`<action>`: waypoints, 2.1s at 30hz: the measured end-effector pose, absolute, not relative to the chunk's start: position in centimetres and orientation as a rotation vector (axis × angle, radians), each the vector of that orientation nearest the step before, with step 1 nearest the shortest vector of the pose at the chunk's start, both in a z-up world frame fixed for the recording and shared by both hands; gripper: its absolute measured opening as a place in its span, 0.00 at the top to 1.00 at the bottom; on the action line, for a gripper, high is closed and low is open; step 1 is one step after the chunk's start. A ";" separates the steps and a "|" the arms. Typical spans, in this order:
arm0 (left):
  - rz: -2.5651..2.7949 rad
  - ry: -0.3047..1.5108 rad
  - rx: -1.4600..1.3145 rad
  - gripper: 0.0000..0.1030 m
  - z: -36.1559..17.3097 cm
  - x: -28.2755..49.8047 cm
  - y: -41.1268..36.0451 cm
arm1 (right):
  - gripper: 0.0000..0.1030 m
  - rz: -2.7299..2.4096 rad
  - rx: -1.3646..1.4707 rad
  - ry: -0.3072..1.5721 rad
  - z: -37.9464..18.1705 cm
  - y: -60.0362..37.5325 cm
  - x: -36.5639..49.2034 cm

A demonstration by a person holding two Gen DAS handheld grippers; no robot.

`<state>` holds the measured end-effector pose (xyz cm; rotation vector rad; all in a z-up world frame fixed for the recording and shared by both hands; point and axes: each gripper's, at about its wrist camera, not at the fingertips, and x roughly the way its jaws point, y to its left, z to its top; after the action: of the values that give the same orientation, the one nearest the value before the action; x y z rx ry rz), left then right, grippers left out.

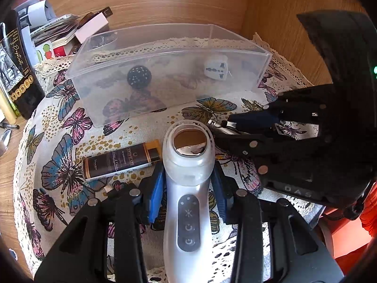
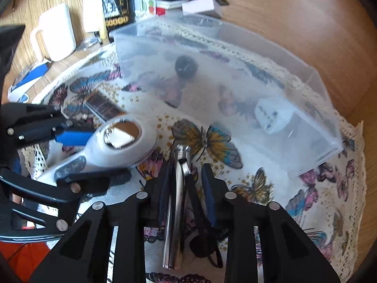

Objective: Organize rigid objects
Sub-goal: 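Lower the white device into the box while the right tool places the silver tube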

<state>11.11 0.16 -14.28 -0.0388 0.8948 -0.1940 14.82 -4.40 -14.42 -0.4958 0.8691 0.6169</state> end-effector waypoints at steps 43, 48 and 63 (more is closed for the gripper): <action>-0.054 0.541 -0.105 0.64 -0.7 13.6 6.2 | 0.86 0.451 -0.181 0.452 -1.2 -10.9 16.3; -0.021 0.514 -0.060 0.64 0.3 15.8 6.6 | 0.86 0.445 -0.185 0.455 -1.3 -10.2 17.5; 0.029 0.558 0.128 0.64 -3.5 22.3 5.3 | 0.86 0.497 -0.245 0.520 -3.9 -6.4 20.9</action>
<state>22.31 5.30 -3.52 0.1283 0.5576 0.0286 20.86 -6.42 -3.87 -0.2452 0.5200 0.4971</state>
